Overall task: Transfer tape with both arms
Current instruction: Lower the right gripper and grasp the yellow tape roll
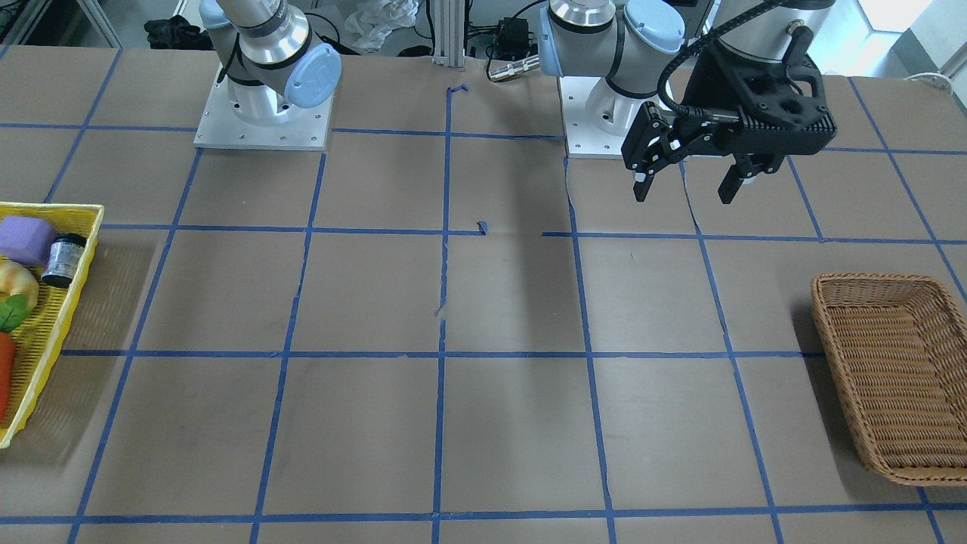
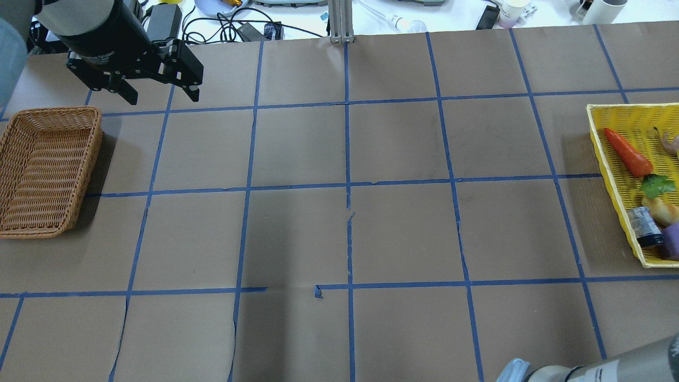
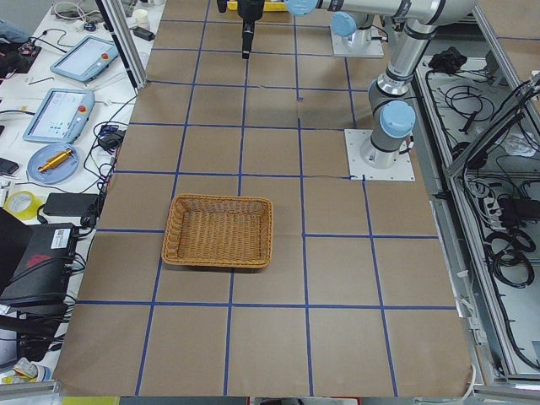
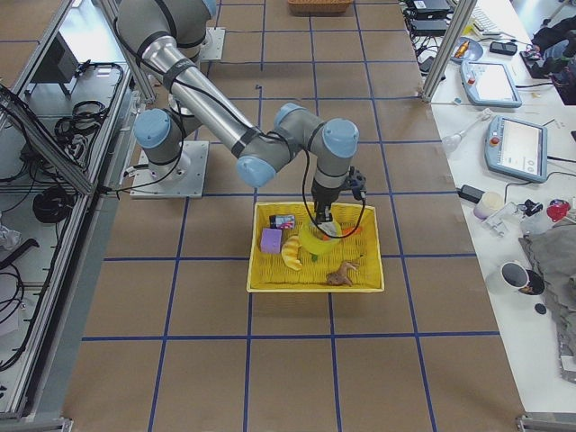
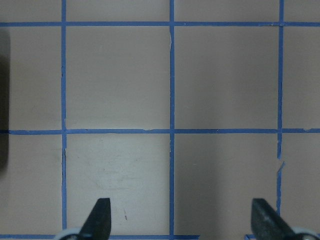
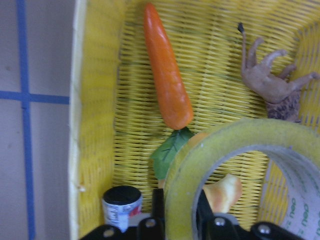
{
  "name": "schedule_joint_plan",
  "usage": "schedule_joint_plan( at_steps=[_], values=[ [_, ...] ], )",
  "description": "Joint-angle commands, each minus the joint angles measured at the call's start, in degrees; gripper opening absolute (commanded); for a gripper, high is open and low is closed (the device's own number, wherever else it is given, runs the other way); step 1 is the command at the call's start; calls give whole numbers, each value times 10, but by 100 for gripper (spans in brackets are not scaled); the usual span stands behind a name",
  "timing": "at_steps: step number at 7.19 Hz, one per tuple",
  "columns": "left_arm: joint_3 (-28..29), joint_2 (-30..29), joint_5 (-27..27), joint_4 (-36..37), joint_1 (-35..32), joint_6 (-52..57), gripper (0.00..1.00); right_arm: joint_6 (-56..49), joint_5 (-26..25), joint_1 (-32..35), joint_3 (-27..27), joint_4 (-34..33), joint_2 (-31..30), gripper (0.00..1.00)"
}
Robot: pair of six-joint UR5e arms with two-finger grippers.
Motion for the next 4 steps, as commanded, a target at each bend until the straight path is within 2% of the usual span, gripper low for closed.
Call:
schedule_joint_plan(
  at_steps=[1,2,4],
  values=[
    [1,0,0,0,1,0,100,172,40,115,-1,15,-18,0],
    [1,0,-1,0,1,2,100,294,43,194,0,9,-17,0],
    [1,0,0,0,1,2,100,542,40,377,-2,-69,23,0]
  ],
)
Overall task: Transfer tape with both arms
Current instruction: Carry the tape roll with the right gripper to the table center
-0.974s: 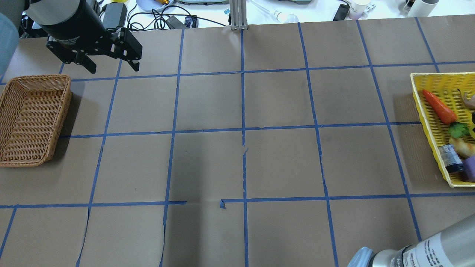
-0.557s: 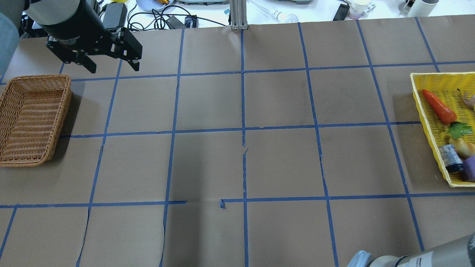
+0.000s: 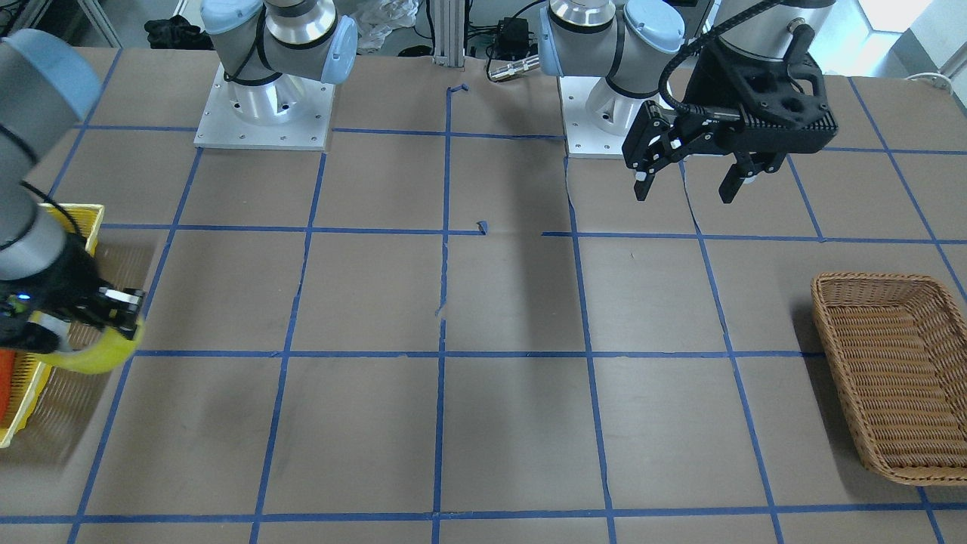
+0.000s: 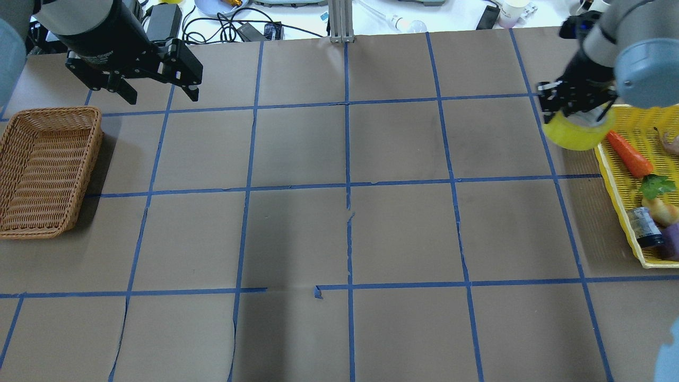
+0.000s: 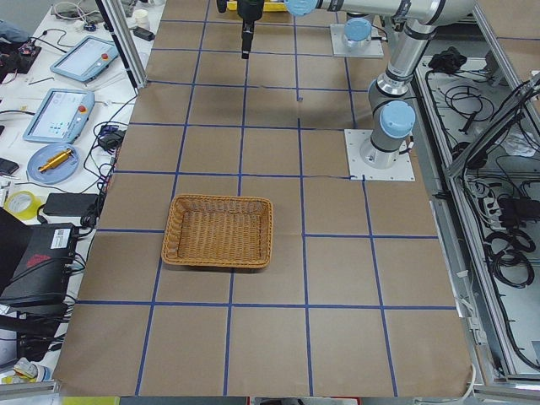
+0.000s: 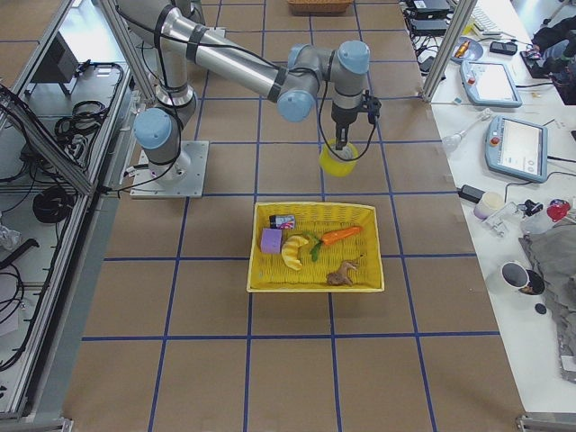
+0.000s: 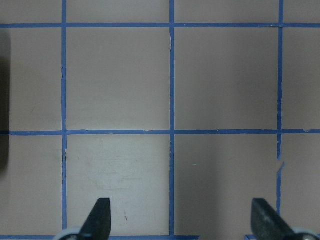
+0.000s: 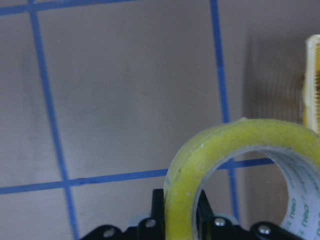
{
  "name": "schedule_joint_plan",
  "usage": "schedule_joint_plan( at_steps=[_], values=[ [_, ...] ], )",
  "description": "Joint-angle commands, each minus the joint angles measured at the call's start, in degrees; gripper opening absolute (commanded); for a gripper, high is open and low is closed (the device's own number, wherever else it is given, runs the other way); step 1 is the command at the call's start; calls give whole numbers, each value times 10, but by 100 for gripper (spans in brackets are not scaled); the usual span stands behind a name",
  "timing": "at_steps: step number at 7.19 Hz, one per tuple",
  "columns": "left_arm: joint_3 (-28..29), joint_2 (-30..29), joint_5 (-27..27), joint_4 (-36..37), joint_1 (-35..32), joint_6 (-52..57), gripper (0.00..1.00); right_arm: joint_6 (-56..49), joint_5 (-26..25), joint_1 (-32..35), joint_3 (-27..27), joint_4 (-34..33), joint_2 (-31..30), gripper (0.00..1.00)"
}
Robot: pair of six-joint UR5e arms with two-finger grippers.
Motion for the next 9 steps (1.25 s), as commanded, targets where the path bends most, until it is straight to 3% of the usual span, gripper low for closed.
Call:
schedule_joint_plan(
  at_steps=[1,3,5,9],
  values=[
    [0,0,0,0,0,0,100,270,1,170,-2,-102,62,0],
    [0,0,1,0,1,1,100,438,-12,276,-43,-148,149,0],
    [0,1,1,-1,1,1,100,535,-16,322,-71,-148,190,0],
    [-1,1,1,-2,2,3,100,572,-14,345,-74,-175,213,0]
  ],
)
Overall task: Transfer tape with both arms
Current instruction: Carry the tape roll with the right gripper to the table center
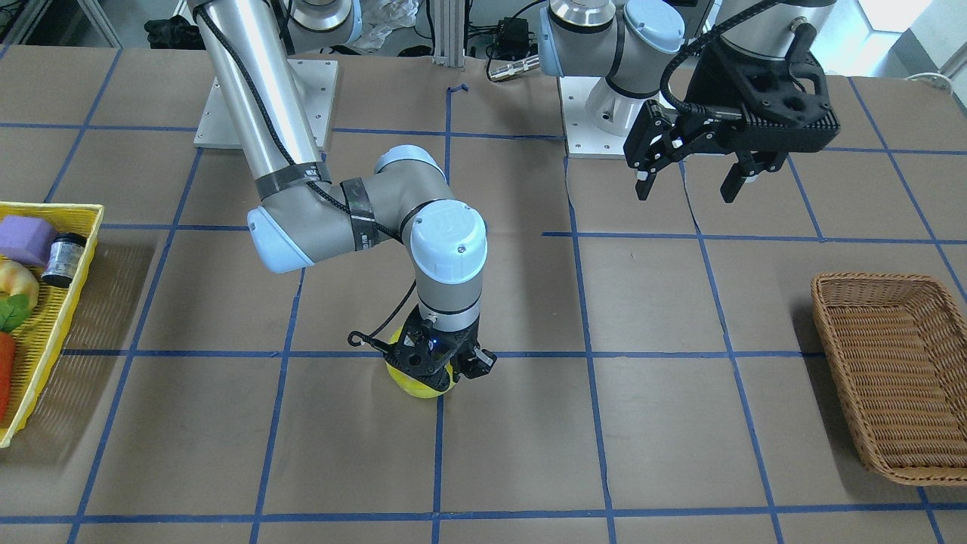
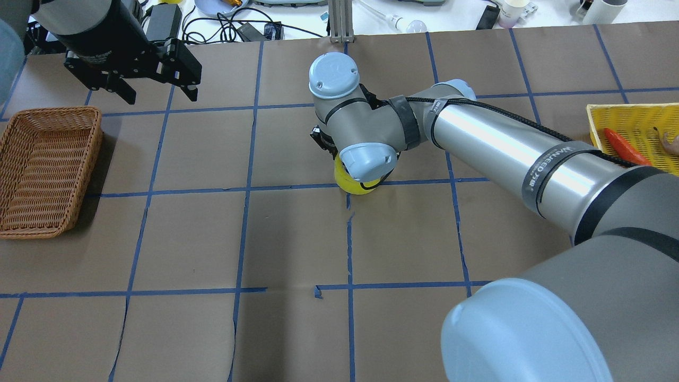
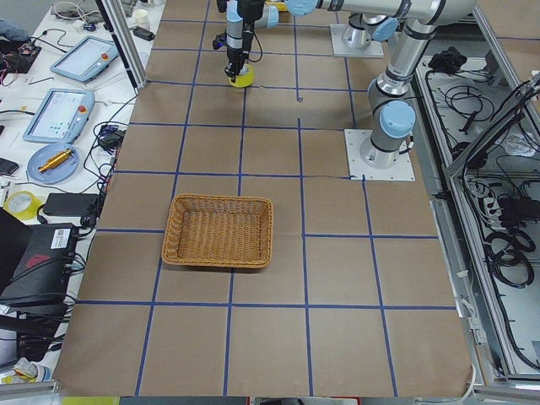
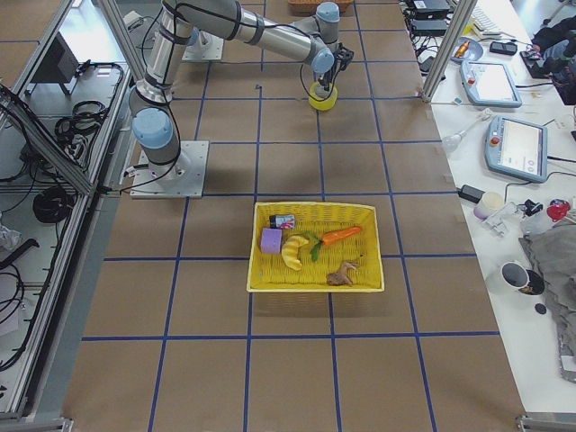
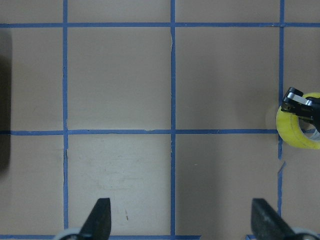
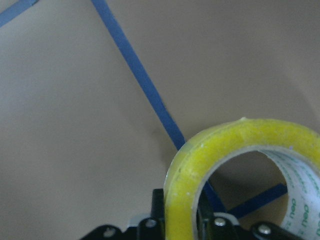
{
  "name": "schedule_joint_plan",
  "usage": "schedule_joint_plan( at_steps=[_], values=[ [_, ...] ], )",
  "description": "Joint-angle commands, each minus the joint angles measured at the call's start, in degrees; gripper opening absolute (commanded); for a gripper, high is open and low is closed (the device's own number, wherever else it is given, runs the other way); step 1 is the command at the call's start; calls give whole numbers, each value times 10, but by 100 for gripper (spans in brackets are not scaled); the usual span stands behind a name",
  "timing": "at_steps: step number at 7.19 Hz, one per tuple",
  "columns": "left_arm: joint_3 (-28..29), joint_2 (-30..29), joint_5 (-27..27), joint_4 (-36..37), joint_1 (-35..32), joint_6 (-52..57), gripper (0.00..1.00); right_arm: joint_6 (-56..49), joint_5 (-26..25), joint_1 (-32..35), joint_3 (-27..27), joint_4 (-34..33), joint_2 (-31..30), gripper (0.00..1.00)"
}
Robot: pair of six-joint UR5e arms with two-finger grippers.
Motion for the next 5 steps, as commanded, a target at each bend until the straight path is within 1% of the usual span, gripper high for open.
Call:
schedule_joint_plan(
  at_steps=[1,2,3,4,5],
  values=[
    [-1,0,0,-1,1,1,100,18,1,13,0,-9,7,6],
    [-1,0,0,-1,0,1,100,26,3,20,0,-9,7,9],
    [-1,-3,0,1,0,1,100,26,3,22,0,-7,5,33],
    [1,-2,0,0,0,2,100,15,3,22,0,-7,4,99],
    [9,-10,-3,1,1,3,100,-26,-2,22,-1,-2,-3,100]
  ],
)
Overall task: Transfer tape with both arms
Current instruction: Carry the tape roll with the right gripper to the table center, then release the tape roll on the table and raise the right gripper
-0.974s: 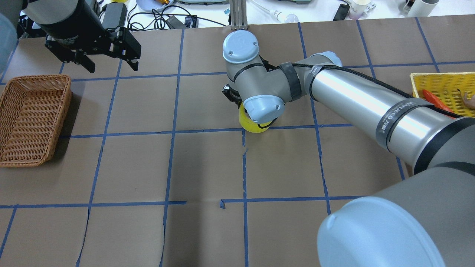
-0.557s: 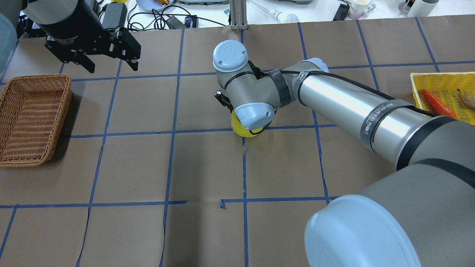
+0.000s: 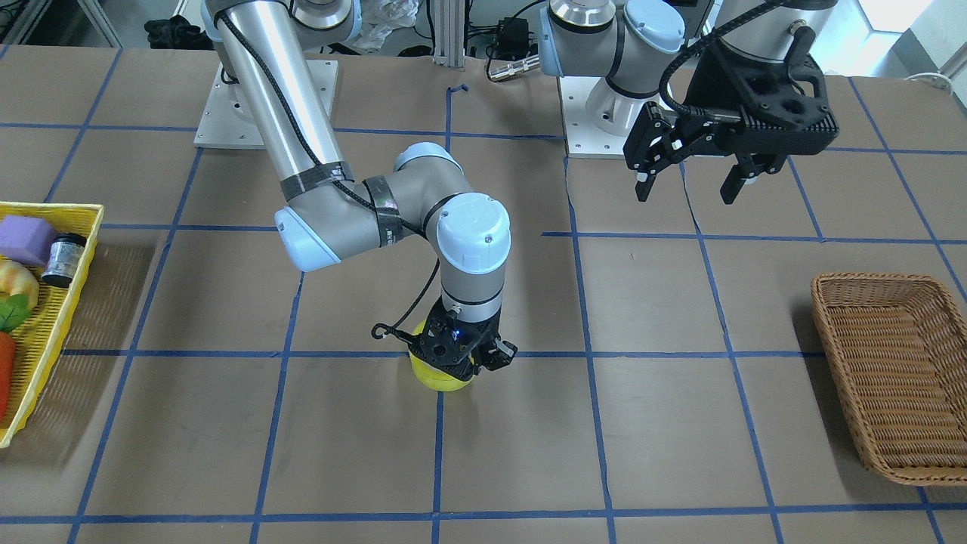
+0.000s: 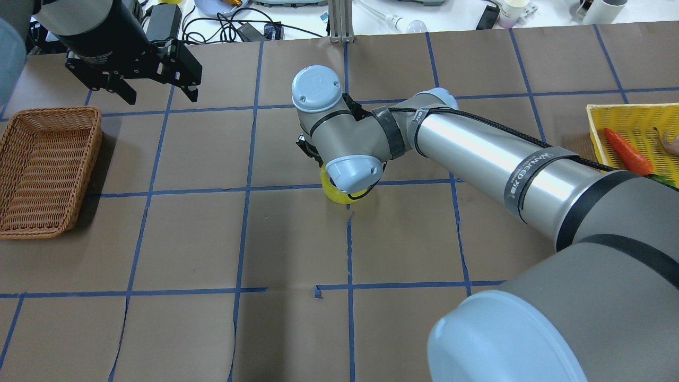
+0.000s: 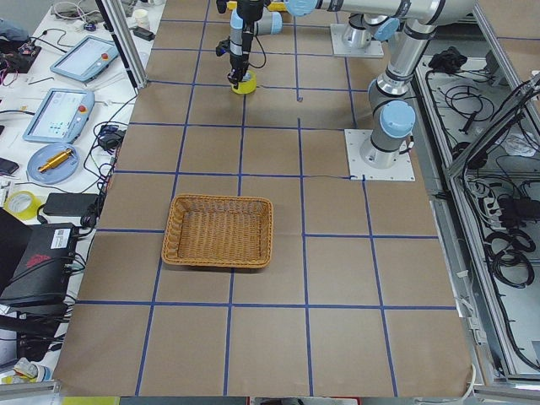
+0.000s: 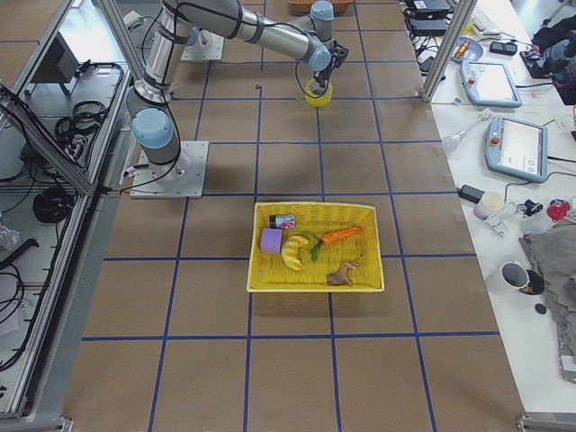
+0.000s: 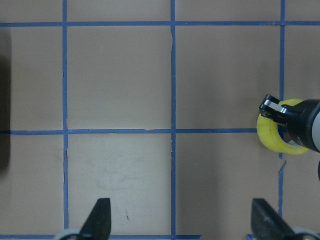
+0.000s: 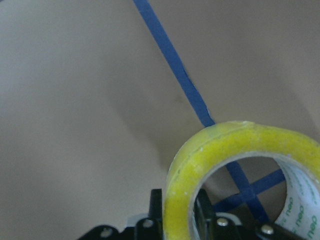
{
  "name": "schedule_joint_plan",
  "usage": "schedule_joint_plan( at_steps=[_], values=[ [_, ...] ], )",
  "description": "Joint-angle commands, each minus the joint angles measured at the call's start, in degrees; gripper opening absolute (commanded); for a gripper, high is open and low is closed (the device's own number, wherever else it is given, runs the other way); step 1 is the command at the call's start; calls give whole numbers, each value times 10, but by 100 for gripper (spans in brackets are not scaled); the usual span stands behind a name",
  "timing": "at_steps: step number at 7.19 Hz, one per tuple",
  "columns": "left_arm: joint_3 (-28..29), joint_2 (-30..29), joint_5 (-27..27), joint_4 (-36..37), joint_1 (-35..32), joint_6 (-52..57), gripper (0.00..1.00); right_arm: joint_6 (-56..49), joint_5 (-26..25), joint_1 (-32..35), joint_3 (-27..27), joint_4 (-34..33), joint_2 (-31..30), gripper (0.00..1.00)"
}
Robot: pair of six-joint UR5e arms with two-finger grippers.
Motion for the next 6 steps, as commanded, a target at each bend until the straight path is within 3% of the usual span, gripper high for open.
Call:
schedule_joint_plan(
  at_steps=[1,2,4,6],
  values=[
    [0,-17,-7,6,1,0,100,-49,-4,-10,0,10,-29,100],
    [-1,-26,-8,7,2,1,100,-90,-6,-32,2,41,-56,100],
    [0,-70,-10,26,1,-8,100,-271,3,-137,6,150,-145,100],
    [-9,-129,-12,92,-43,-82,100,-413,-4,-197,10,257,-235,100]
  ],
)
